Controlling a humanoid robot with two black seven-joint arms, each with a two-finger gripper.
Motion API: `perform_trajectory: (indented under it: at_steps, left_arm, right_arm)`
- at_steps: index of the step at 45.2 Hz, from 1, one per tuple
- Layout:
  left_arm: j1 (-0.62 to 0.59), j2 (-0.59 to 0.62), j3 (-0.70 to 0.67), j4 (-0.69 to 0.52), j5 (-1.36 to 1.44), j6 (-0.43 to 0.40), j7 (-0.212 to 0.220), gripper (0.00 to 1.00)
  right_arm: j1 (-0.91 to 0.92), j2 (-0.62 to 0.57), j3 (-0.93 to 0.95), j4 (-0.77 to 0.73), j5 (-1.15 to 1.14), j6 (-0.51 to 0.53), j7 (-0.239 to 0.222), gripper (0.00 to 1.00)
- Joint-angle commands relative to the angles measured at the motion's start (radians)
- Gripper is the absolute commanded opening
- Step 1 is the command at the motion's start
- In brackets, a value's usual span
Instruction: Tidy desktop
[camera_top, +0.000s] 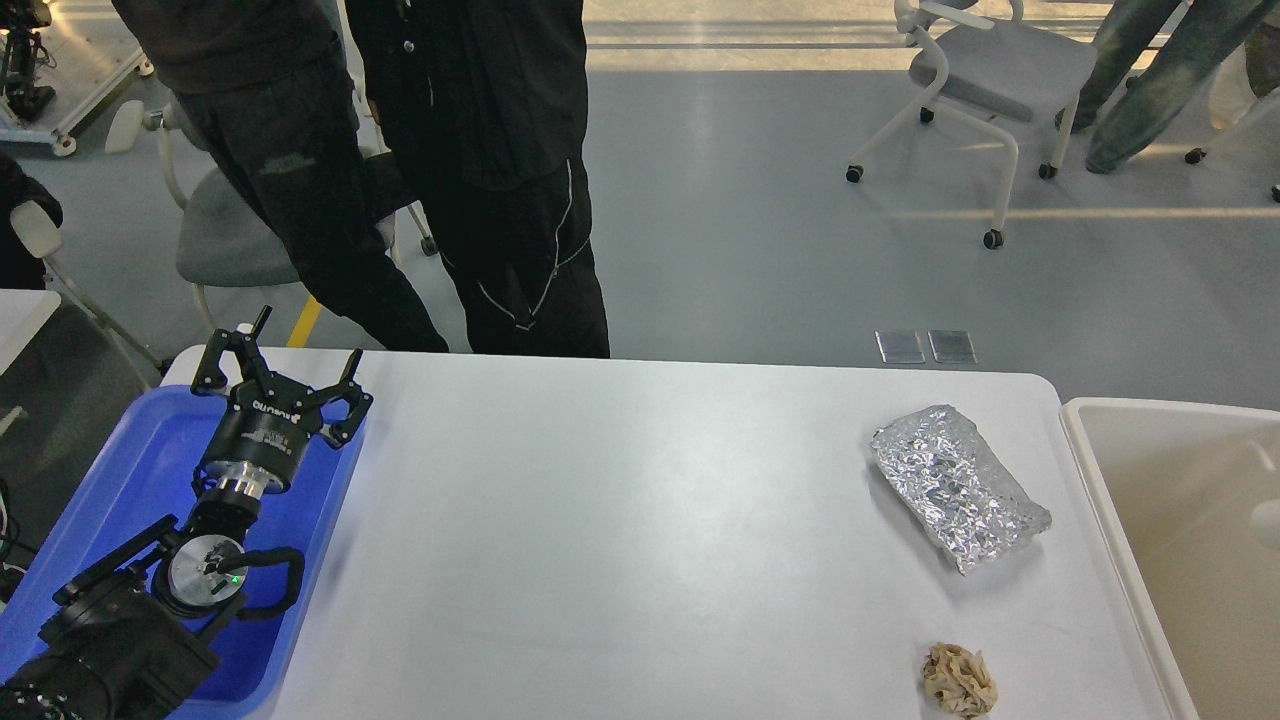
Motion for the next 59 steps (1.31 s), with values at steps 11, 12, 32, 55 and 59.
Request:
perform_trajectory:
  at_steps: [11,12,32,55,59]
  left_arm:
    - [0.0,0.0,0.0,0.0,0.0,0.0,0.0,1.0]
    - [0.0,0.0,0.0,0.0,0.0,0.0,0.0,1.0]
    - [0.0,0.0,0.0,0.0,0.0,0.0,0.0,1.0]
    - [0.0,0.0,0.0,0.0,0.0,0.0,0.0,1.0]
    - [0.0,0.0,0.0,0.0,0.0,0.0,0.0,1.0]
  right_arm:
    - [-0.074,0.117,-0.006,-0.107,0.09,-0.089,-0.03,0.0]
    - [-0.074,0.12,-0.005,-0.107,0.091,-0.089,-0.032,0.0]
    - [-0.099,0.15,-0.002,-0.108,0.109,-0.106,-0.044,0.07]
    - [-0.085,0.153,0.012,-0.11,0.448,-0.18,-0.042,1.0]
    - [-0.065,0.144,0.009,-0.111,0.455,-0.178,-0.042,1.0]
